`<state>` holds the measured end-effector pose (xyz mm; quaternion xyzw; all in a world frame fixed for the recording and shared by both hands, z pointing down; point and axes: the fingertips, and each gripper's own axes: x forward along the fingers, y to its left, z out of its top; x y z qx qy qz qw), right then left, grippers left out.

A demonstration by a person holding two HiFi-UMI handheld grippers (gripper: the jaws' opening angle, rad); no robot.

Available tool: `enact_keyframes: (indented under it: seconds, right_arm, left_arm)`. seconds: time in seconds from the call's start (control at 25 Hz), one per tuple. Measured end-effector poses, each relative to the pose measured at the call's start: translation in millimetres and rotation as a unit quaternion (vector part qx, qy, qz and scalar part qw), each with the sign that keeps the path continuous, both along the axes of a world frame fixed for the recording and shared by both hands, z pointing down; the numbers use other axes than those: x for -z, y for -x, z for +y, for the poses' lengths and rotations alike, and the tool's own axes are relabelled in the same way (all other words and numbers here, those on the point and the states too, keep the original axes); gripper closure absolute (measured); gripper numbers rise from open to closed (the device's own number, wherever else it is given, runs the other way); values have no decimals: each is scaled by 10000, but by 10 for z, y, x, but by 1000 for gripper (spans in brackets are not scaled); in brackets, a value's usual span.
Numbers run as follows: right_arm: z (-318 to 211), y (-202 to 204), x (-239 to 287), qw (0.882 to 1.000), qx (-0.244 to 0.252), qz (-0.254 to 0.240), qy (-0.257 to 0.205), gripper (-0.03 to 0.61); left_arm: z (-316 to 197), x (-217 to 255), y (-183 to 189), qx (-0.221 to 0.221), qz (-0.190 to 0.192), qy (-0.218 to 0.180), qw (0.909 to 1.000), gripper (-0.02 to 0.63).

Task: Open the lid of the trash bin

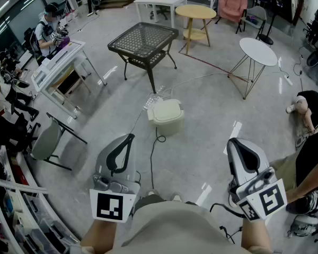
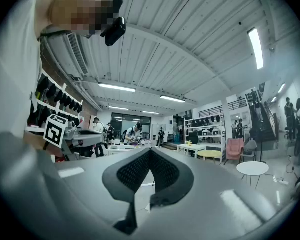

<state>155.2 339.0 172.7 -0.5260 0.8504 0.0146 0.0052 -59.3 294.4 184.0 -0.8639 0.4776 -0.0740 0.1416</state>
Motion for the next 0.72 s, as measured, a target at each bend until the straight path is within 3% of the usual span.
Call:
enact_keyframes:
  seconds: [0.32,0.72]
  right_arm:
    - [7,-116,43,9999,112,-105,-52,575]
    - [-7,-154,-52,9993,190,-334,32,575]
  left_arm:
    - [33,21,-137,39,64,29,10000,611]
    - [74,70,-272,-86,-134,37,9999,611]
